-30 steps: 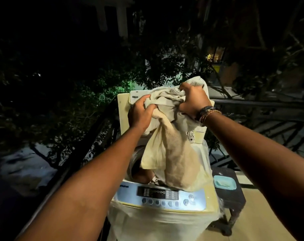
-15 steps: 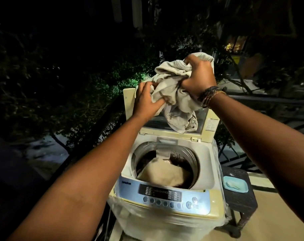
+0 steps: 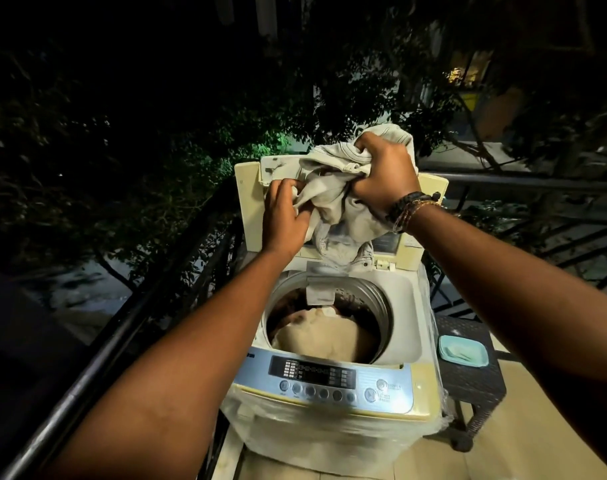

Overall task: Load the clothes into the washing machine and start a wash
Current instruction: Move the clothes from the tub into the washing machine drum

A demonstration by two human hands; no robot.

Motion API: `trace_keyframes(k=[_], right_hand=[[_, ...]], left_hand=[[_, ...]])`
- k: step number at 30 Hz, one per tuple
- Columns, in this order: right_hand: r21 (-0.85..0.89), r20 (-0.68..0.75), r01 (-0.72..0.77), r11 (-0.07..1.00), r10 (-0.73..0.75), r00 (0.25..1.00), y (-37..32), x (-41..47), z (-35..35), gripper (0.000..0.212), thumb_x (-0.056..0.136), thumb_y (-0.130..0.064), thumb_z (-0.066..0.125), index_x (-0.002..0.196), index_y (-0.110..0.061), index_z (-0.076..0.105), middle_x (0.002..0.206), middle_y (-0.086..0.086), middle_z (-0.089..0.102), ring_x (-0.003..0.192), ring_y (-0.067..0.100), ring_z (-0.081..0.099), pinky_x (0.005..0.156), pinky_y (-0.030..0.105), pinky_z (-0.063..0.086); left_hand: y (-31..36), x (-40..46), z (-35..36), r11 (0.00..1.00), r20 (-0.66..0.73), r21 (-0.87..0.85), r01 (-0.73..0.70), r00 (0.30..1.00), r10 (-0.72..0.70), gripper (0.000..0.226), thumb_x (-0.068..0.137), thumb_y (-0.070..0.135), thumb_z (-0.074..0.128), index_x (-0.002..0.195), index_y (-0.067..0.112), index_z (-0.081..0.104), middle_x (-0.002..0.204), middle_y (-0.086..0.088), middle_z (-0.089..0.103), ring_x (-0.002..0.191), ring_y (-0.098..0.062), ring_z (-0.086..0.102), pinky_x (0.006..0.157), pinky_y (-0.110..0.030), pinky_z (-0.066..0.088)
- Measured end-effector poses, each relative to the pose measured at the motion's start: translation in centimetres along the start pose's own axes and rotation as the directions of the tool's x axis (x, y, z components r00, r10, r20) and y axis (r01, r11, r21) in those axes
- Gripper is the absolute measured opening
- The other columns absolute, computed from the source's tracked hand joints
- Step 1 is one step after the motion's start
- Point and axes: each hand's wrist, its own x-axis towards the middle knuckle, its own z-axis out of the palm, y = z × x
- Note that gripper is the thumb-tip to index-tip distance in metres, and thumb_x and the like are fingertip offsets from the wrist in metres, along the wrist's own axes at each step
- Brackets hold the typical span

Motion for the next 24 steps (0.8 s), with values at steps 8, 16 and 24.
trace_keyframes(k=[8, 16, 24], right_hand=[[0.007, 0.19, -0.11, 0.994, 0.106, 0.976, 3.8, -6.1, 6.6, 0.058, 0.061, -0.009, 0.069, 0.116, -0.023, 0.056, 0.095, -0.004, 0.061, 0.08, 0.018, 0.057, 0.062, 0.025, 0.043], [-0.315, 0.759, -0.202, 0.927, 0.374, 0.533, 11.4, -16.2, 14.7, 0.104, 0.068, -0.048, 0.084, 0.152, -0.028, 0.026, 0.147, 0.015, 0.039, 0.136, 0.035, 0.044, 0.112, 0.04, 0.039], [-0.236, 0.778, -0.271, 0.933, 0.348, 0.523, 10.7, -16.1, 16.9, 0.105, 0.077, -0.047, 0.08, 0.157, -0.021, 0.017, 0.157, 0.008, 0.034, 0.14, 0.029, 0.041, 0.115, 0.042, 0.037]], left_hand=[[-6.3, -7.7, 2.3, 0.995, 0.112, 0.033, 0.093, 0.989, -0.096, 0.039, 0.086, 0.015, 0.066, 0.12, 0.018, 0.048, 0.124, -0.008, 0.052, 0.117, -0.032, 0.053, 0.094, -0.047, 0.05], [-12.4, -12.6, 3.4, 0.876, 0.553, 0.476, 0.08, 0.747, -0.369, 0.081, 0.082, 0.036, 0.073, 0.149, 0.029, 0.029, 0.153, -0.006, 0.03, 0.141, -0.032, 0.027, 0.112, -0.053, 0.034], [-13.4, -11.9, 2.3, 0.859, 0.606, 0.512, -0.002, 0.709, -0.36, 0.075, 0.083, 0.045, 0.07, 0.148, 0.03, 0.034, 0.154, -0.005, 0.03, 0.145, -0.028, 0.022, 0.114, -0.054, 0.03]])
